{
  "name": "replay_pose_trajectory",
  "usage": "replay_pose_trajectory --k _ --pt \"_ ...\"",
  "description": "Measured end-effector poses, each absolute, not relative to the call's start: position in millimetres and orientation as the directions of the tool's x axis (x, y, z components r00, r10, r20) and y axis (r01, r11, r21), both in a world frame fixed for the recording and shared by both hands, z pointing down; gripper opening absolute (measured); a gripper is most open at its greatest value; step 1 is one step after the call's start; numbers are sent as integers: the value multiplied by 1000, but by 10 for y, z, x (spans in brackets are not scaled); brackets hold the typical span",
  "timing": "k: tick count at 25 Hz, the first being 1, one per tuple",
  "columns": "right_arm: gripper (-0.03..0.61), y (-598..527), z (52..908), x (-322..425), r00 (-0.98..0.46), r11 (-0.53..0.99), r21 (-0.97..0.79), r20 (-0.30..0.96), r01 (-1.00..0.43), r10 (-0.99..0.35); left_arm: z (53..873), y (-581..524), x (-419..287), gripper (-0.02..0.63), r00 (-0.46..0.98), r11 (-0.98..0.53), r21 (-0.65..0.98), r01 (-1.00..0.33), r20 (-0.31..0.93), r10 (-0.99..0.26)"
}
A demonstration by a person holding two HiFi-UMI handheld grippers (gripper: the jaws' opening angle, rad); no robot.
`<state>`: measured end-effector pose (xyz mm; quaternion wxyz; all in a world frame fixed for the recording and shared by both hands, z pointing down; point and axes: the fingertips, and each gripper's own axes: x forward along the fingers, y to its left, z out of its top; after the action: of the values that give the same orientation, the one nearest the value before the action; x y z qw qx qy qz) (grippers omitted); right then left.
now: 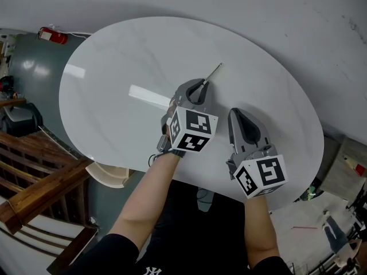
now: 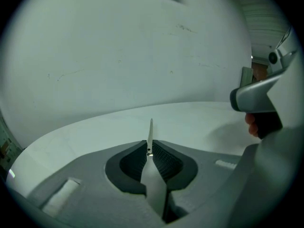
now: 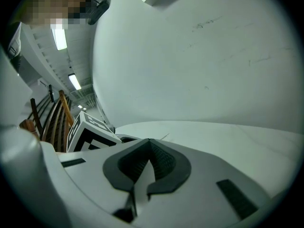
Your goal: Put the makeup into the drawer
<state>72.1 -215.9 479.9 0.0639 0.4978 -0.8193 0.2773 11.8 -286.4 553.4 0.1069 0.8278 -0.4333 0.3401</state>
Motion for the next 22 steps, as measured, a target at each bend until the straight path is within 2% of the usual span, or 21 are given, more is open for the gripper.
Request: replay_pose_trajectory --k 9,22 --pt "15 -2006 4255 589 -544 425 -361 356 -830 -760 4900 -2536 -47 46 374 -527 -84 -846 611 -697" --pt "15 -1554 3457 423 -644 575 -293 288 -764 -709 3962 -1886 -315 46 265 -375 -114 -920 525 -809"
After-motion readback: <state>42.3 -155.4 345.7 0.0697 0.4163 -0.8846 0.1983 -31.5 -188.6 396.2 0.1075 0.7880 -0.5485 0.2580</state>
